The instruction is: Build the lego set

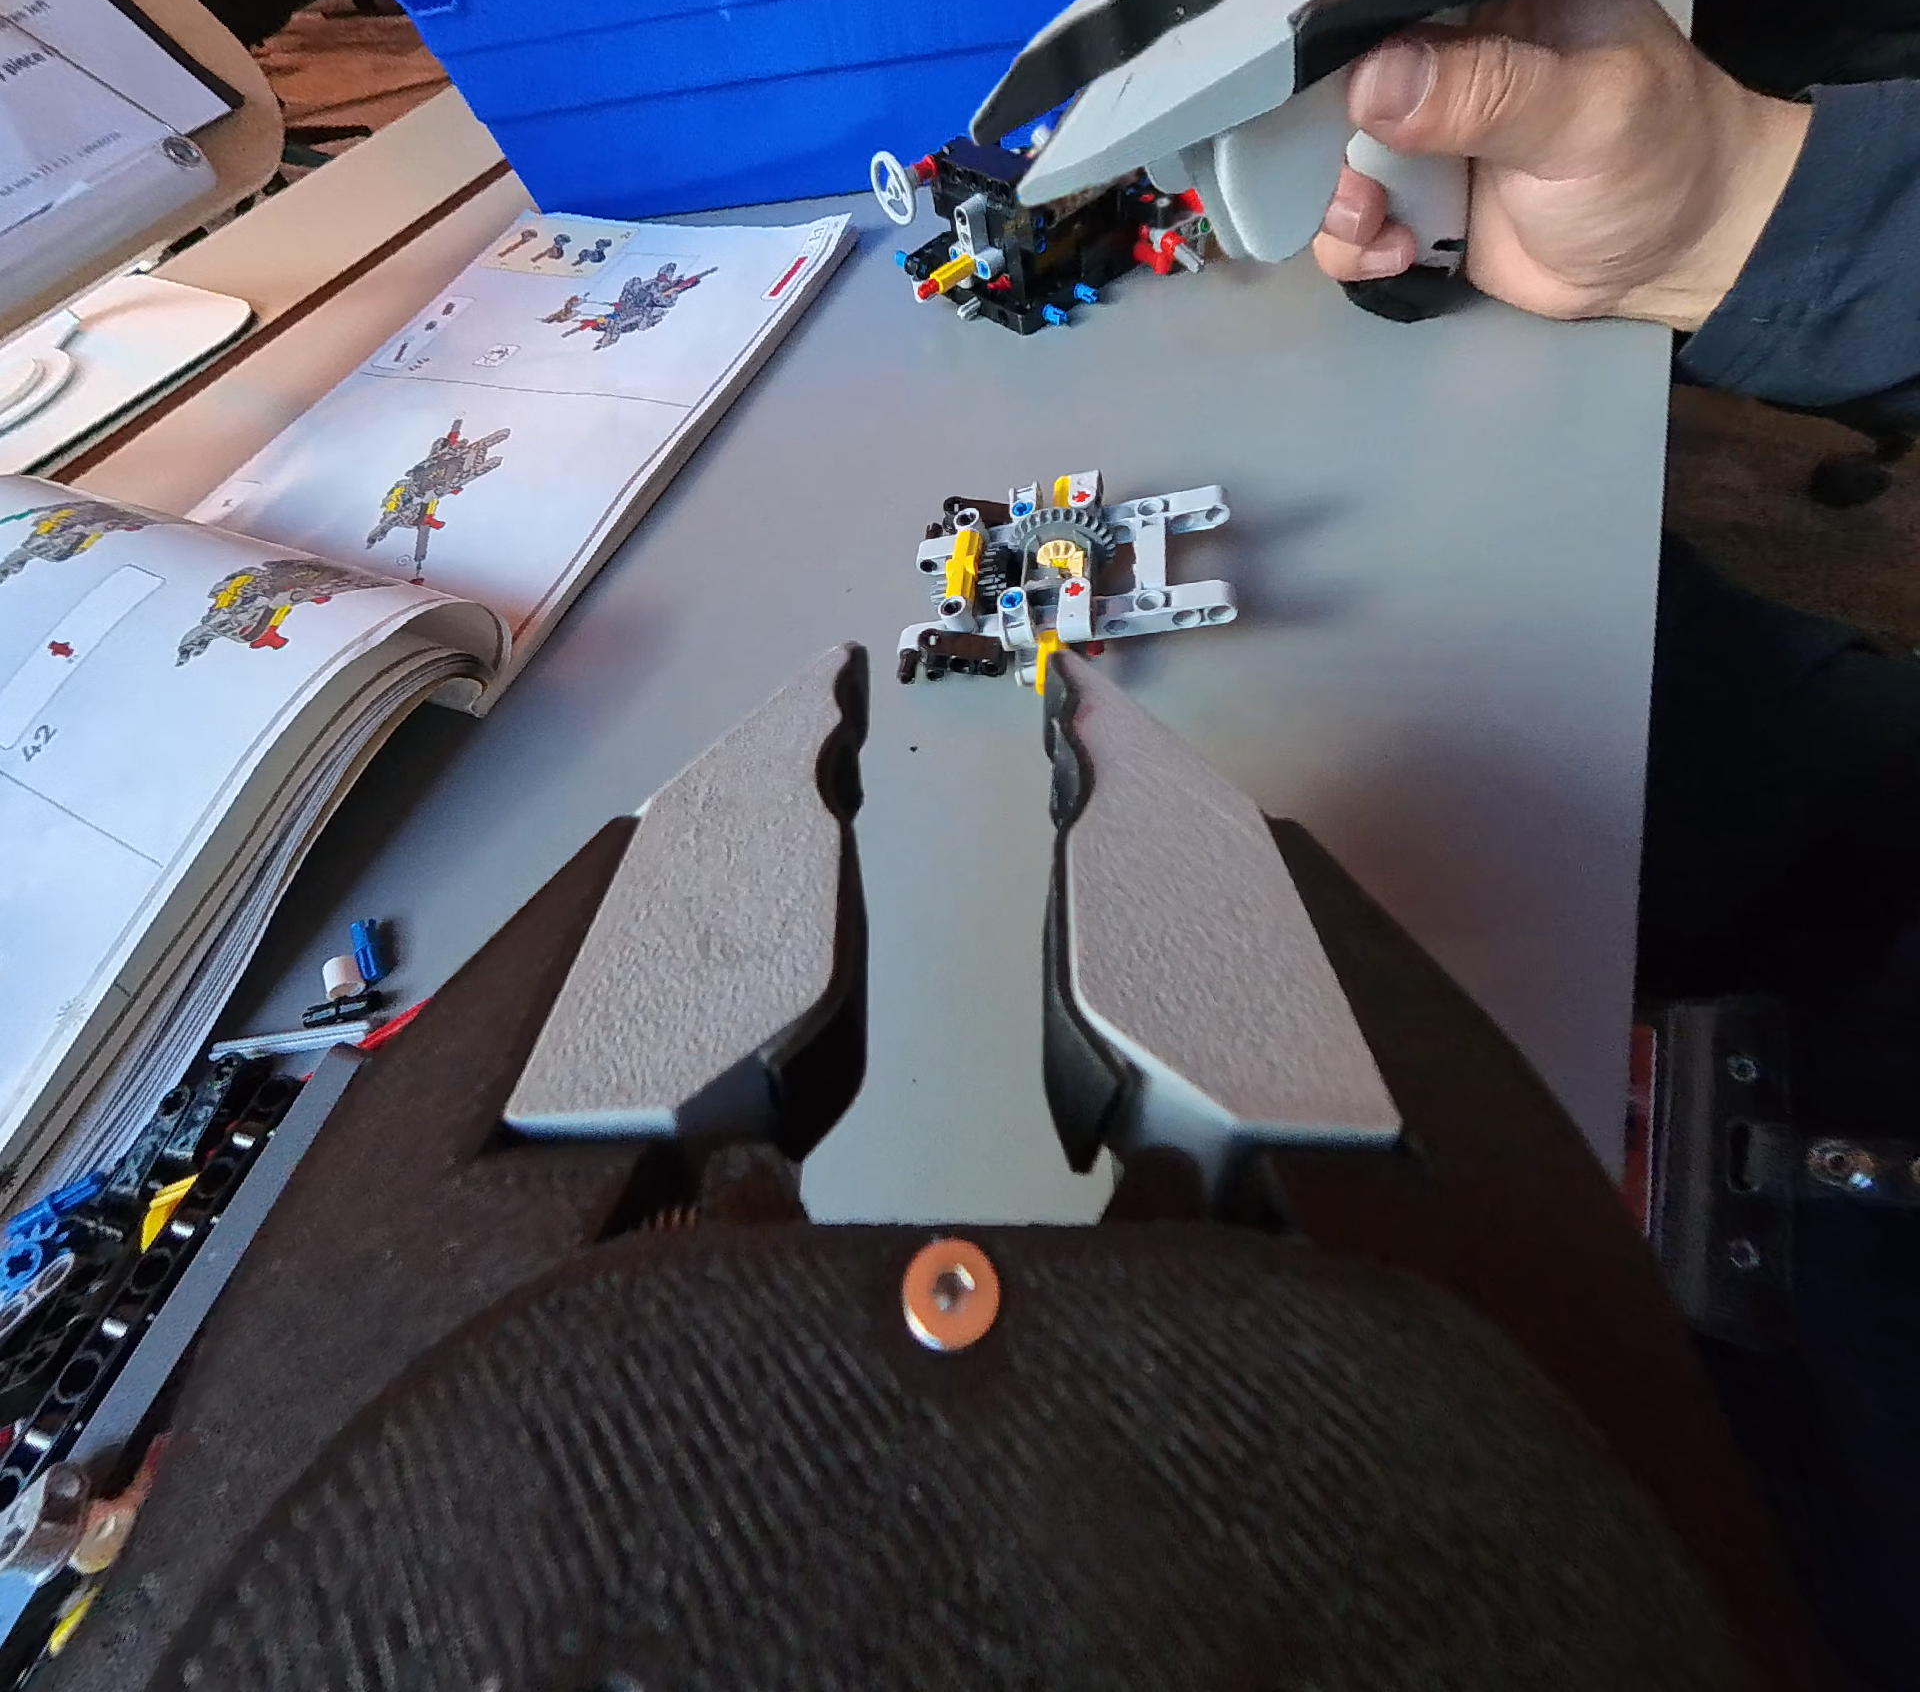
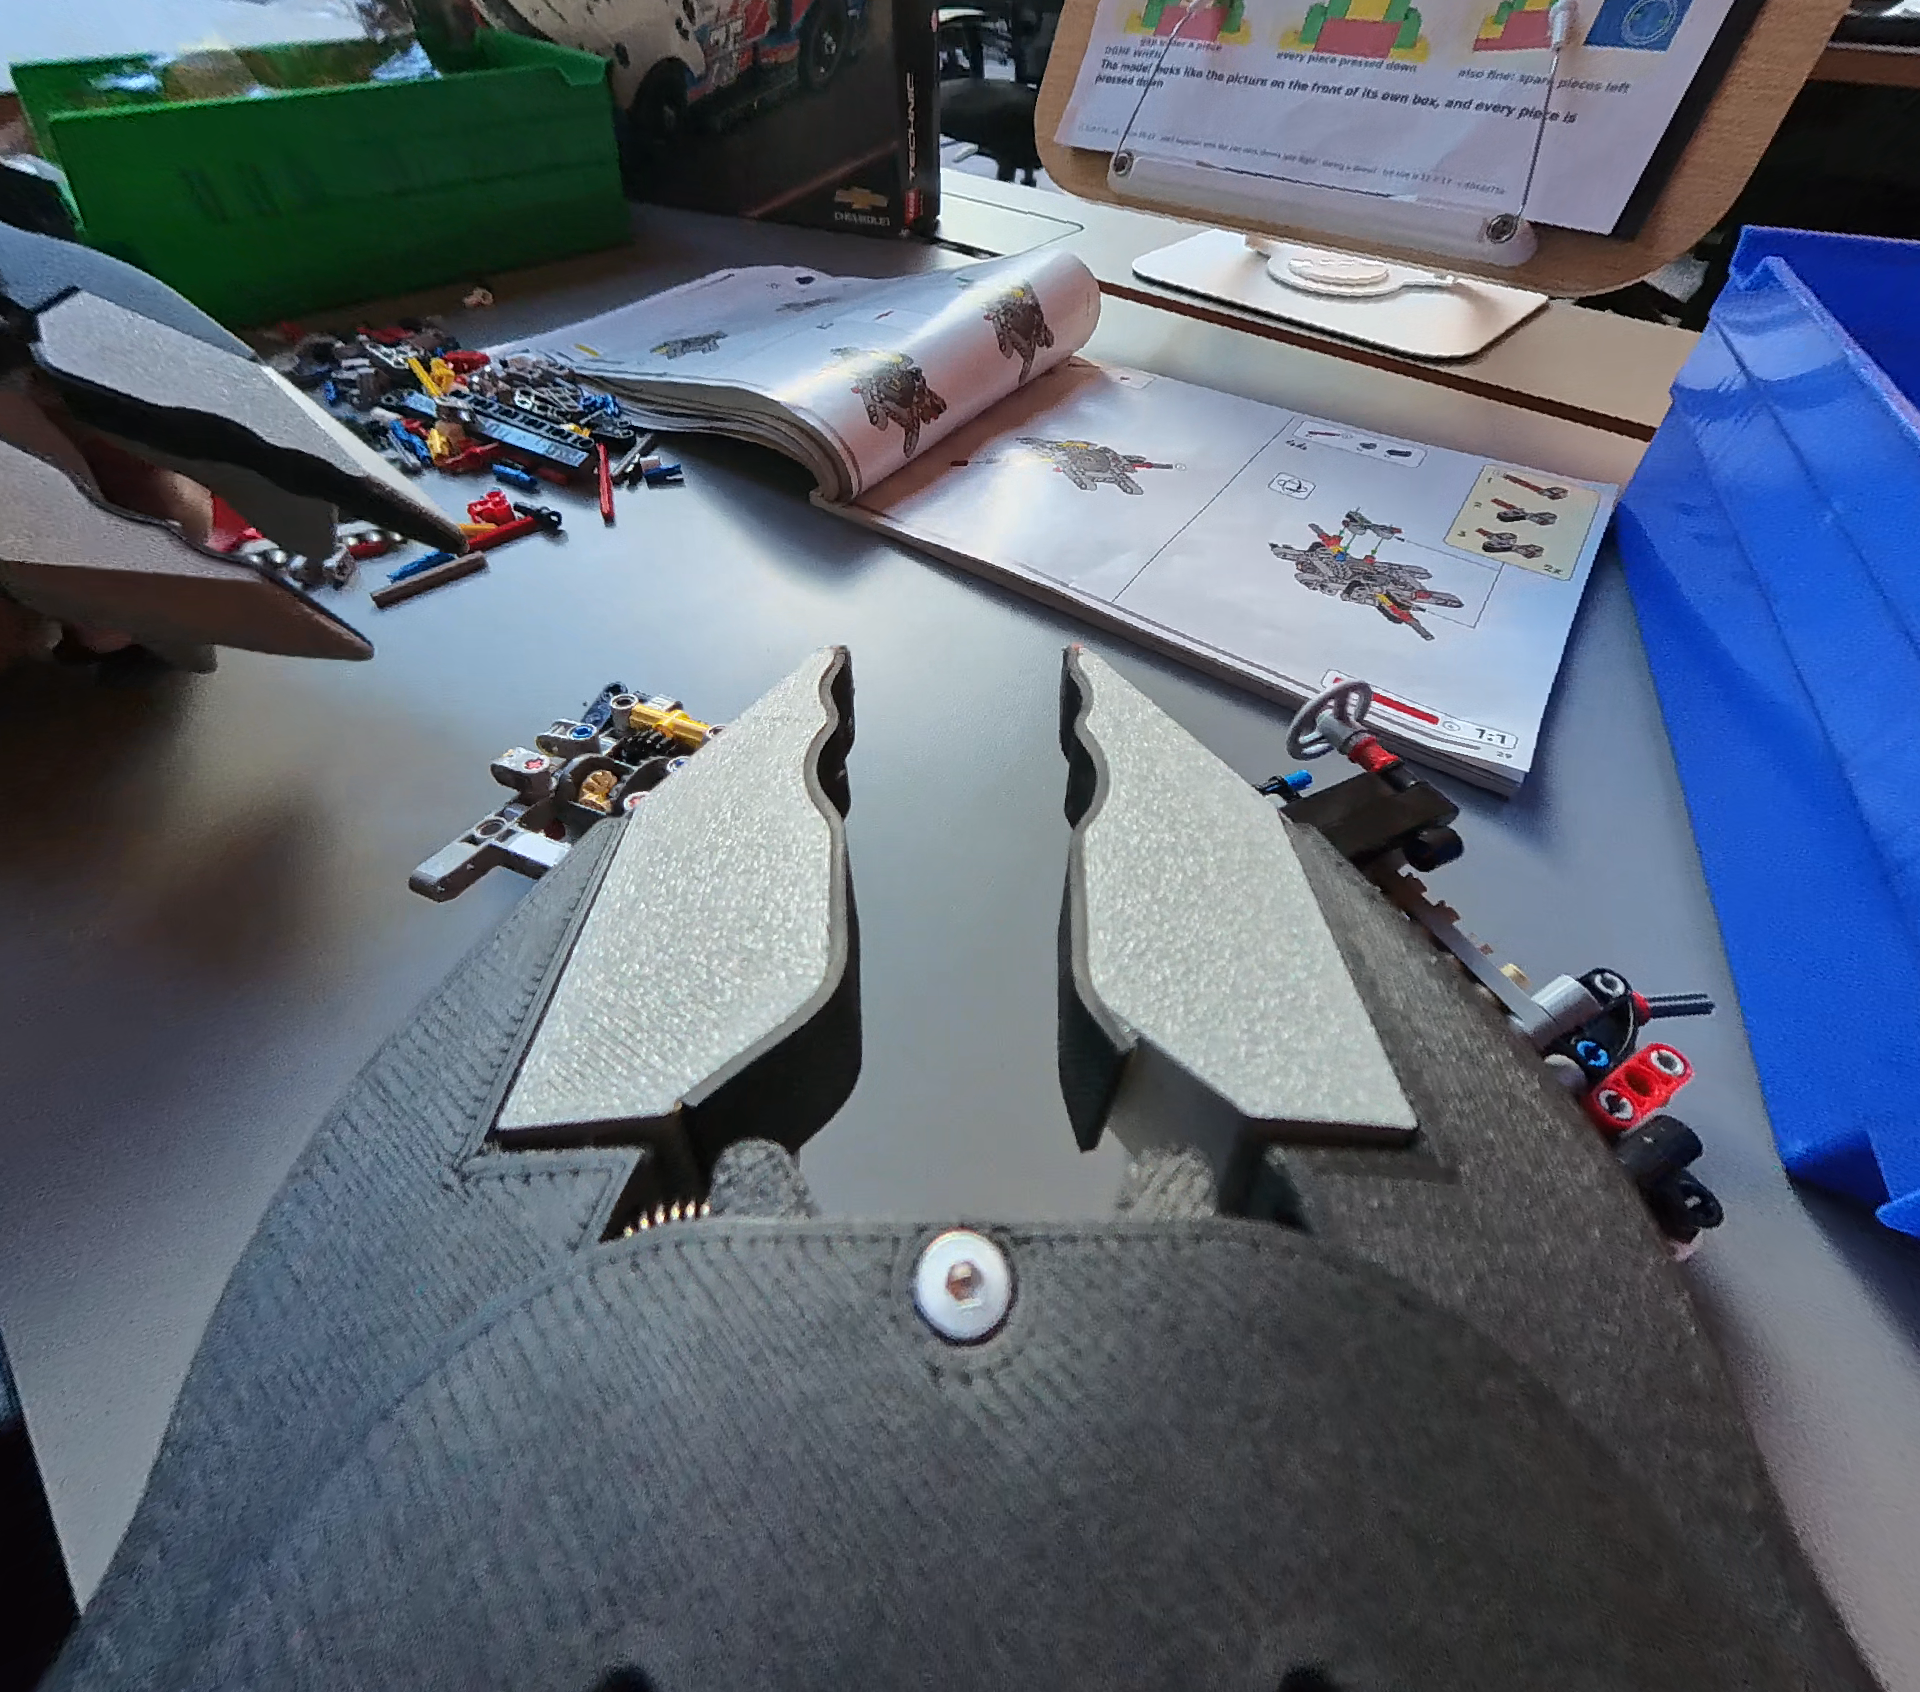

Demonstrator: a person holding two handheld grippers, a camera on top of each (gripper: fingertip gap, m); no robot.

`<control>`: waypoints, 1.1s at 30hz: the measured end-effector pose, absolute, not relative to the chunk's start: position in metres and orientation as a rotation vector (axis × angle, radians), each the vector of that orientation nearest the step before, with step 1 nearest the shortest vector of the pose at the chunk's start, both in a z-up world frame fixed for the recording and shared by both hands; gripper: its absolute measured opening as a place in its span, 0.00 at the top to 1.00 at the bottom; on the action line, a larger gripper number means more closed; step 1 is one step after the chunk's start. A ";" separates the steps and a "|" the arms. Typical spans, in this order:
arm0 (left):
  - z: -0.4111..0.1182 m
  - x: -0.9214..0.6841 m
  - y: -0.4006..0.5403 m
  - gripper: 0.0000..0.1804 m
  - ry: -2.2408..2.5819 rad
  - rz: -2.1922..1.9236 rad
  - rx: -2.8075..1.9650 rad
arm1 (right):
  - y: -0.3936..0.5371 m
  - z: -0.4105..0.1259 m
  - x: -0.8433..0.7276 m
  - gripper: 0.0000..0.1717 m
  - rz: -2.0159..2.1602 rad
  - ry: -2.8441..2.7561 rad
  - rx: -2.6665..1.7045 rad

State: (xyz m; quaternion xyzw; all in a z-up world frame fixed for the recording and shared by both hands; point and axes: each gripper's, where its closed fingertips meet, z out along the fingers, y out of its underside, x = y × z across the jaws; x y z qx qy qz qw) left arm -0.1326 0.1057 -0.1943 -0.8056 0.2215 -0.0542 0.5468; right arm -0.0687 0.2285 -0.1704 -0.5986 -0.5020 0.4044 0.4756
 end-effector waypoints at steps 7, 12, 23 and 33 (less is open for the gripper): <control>-0.196 -0.131 0.106 0.83 0.541 -0.113 -1.918 | 0.229 -0.168 -0.067 0.79 1.010 -1.209 -1.461; -0.195 -0.130 0.104 0.84 0.553 -0.102 -1.902 | 0.228 -0.169 -0.068 0.79 0.993 -1.222 -1.454; -0.198 -0.125 0.103 0.86 0.602 -0.078 -1.905 | 0.231 -0.165 -0.066 0.80 1.003 -1.190 -1.444; -0.200 -0.120 0.101 0.87 0.662 -0.007 -1.888 | 0.232 -0.165 -0.066 0.80 0.956 -1.193 -1.424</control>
